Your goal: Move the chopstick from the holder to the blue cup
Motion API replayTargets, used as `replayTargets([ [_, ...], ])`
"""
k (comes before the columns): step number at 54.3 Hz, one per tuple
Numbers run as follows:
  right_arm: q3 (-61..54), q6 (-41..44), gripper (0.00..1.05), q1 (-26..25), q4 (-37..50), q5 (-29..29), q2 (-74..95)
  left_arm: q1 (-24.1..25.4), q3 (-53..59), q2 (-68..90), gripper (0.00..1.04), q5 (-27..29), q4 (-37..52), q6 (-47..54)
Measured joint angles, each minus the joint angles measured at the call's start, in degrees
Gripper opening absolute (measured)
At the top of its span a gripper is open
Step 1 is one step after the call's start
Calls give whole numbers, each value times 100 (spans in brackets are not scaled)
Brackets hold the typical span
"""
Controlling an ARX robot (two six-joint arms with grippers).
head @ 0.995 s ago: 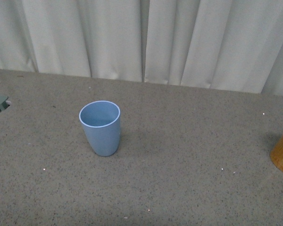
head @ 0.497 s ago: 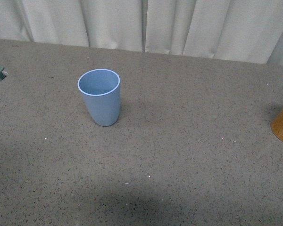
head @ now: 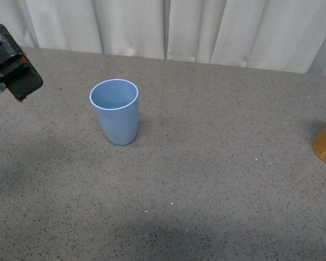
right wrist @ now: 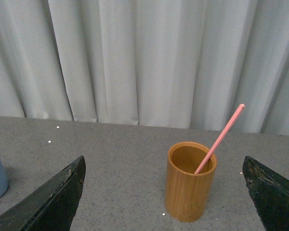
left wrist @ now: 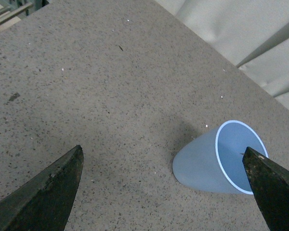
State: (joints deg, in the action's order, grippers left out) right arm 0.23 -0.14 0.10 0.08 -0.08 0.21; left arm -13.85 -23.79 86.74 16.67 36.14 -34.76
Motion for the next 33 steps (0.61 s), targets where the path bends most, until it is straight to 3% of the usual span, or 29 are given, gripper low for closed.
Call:
replayTargets([
  [33, 0, 0, 95, 0, 0, 2, 0, -404, -752, 1231, 98, 72, -332, -28],
])
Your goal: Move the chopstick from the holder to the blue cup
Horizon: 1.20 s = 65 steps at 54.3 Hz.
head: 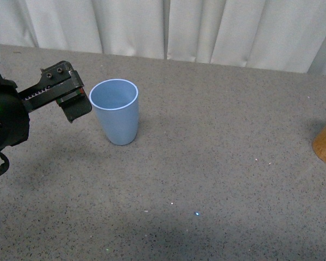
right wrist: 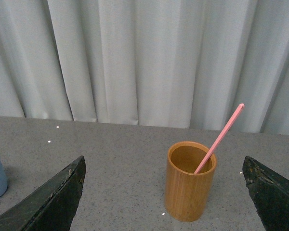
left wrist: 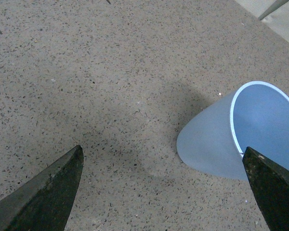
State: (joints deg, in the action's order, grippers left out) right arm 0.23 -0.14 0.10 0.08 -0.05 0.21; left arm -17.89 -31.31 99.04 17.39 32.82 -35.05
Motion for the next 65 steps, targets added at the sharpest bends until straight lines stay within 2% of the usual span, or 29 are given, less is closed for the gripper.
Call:
replayTargets([
  [24, 0, 0, 95, 0, 0, 0, 0, -299, -649, 350, 98, 68, -258, -256],
  [65, 0, 0, 95, 0, 0, 0, 0, -236, -1025, 940, 98, 155, -546, -269],
])
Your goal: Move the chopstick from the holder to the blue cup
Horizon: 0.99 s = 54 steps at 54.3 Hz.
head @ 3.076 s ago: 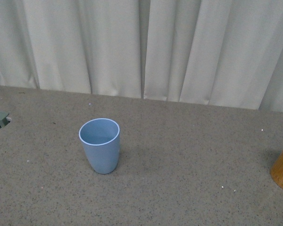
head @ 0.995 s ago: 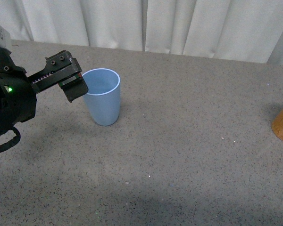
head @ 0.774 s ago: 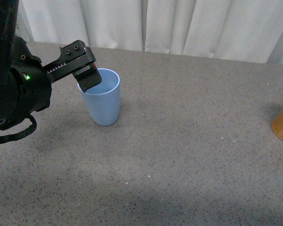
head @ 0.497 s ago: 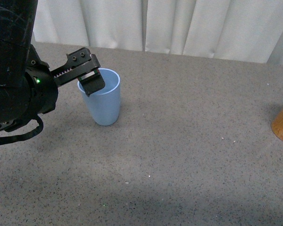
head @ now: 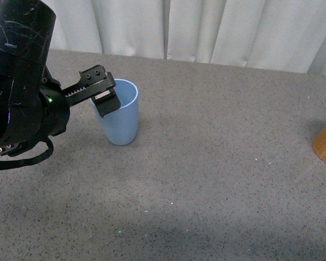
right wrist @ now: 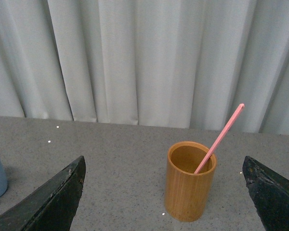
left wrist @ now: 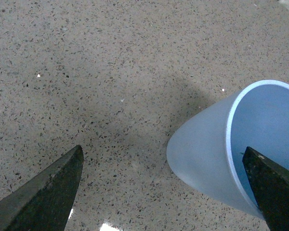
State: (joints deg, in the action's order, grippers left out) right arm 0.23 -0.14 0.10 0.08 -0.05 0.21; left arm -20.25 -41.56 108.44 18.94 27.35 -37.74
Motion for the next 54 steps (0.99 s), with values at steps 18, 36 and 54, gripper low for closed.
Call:
replayTargets([
  [18, 0, 0, 95, 0, 0, 0, 0, -24, -72, 70, 98, -2, -11, -9],
  [36, 0, 0, 95, 0, 0, -2, 0, -170, -166, 245, 69, 55, -127, 59],
  [54, 0, 0, 95, 0, 0, -2, 0, -291, -166, 205, 20, -271, -146, 31],
])
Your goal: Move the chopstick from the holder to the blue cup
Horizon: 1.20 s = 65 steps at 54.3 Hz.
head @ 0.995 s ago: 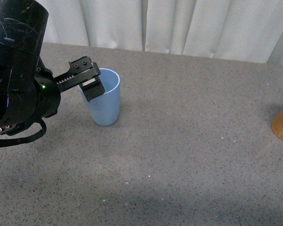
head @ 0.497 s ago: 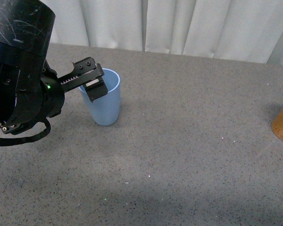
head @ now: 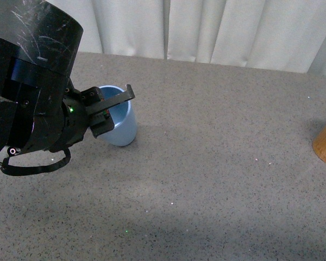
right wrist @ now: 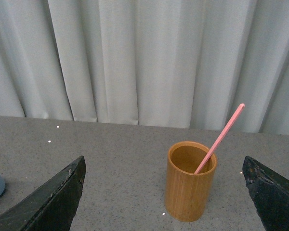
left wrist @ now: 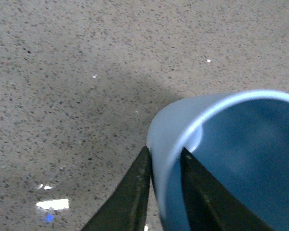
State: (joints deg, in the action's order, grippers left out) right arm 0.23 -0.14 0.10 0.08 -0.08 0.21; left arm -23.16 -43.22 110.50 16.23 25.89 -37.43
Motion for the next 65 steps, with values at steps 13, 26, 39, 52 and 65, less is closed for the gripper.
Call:
replayTargets([
  [13, 0, 0, 95, 0, 0, 0, 0, -68, 15, -278, 4, -251, -4, -13],
  [26, 0, 0, 95, 0, 0, 0, 0, -339, -295, -271, 4, -494, -293, -15],
  [39, 0, 0, 95, 0, 0, 2, 0, -863, -1080, 280, 4, -723, -566, -22],
  [52, 0, 0, 95, 0, 0, 0, 0, -1187, -1482, 763, 4, -723, -807, -20],
  [65, 0, 0, 95, 0, 0, 0, 0, -1235, -1530, 798, 4, -723, -890, -9],
])
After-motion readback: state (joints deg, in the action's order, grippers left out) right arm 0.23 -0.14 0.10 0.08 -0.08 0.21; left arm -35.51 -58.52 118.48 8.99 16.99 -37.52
